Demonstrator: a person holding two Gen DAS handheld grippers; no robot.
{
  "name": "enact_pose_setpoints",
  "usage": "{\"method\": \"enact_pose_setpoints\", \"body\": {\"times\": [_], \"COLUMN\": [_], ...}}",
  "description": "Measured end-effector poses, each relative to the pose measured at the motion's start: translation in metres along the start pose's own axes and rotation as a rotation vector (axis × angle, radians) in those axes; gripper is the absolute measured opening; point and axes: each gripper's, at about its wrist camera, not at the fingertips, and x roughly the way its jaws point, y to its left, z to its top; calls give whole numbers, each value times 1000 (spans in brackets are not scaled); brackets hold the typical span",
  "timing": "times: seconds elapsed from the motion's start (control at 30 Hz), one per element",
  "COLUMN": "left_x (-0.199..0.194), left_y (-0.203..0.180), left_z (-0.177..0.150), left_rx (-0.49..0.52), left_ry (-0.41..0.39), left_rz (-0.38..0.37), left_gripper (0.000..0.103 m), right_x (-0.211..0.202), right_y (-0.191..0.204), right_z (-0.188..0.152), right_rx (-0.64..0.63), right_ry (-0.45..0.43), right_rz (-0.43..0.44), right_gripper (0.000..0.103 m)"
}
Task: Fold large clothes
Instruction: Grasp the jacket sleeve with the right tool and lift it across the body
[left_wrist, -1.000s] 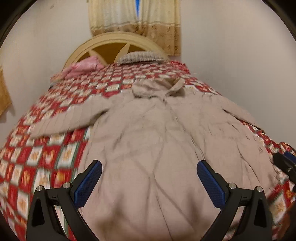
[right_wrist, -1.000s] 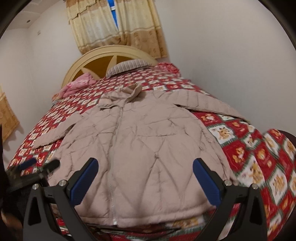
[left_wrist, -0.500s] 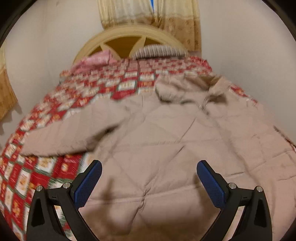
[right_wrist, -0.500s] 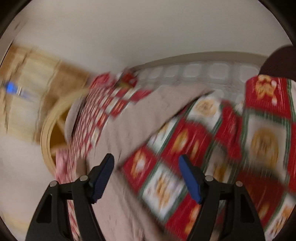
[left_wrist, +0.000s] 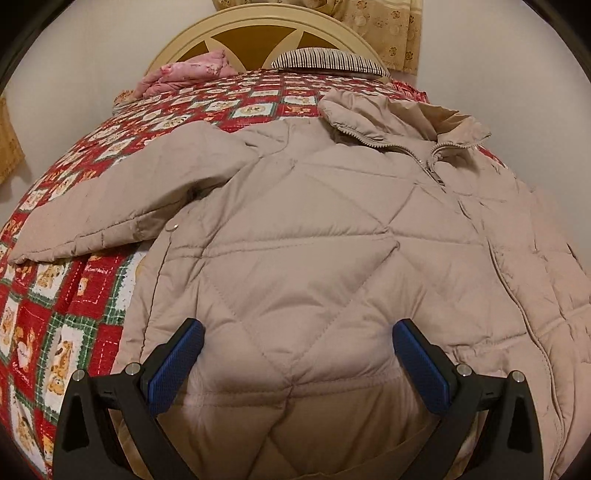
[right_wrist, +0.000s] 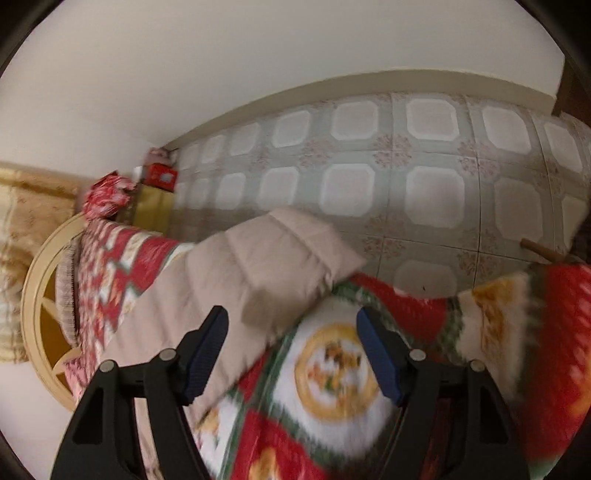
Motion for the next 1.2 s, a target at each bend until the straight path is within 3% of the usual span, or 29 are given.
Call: {"method": "enact_pose_setpoints", "body": {"times": [0.03,0.13,0.2,0.3,0.43,0.53,0.67,0.8,0.93,1.07,1.2], "left_x": [1,3,3,4,4,4,4,4,3,2,0], "left_y": [0,-2,-2,-2,-2,-2,-2,-2,1,5,10], "left_z": [0,1,1,2,2,2,2,3,3,2,2], "left_rx": [0,5,5,5,4,2,1,-6,-15,-33,-57], "left_ry": [1,6,7,8,8,6,5,3,0,-7,-17], "left_rz": [1,7,8,10,9,6,5,-4,-15,-33,-59], "left_gripper": [102,102,102,102,102,102,102,102,102,102,102], "right_x": [4,18,25,23,-1,-40,-85,-129,-146,-121,-68], "right_y": [-2,-9,-18,-21,-6,31,87,152,205,243,262], "right_z": [3,11,12,13,13,6,-23,-91,-176,-270,-371], "right_rx": [9,61,95,95,39,-111,-327,-587,-812,-988,-1170], "right_ry": [-13,-14,-17,-47,-146,-243,-302,-321,-288,-138,23], "right_rz": [0,57,87,119,164,227,268,346,413,501,507], "right_gripper": [75,54,34,15,11,11,11,11,11,11,10]}}
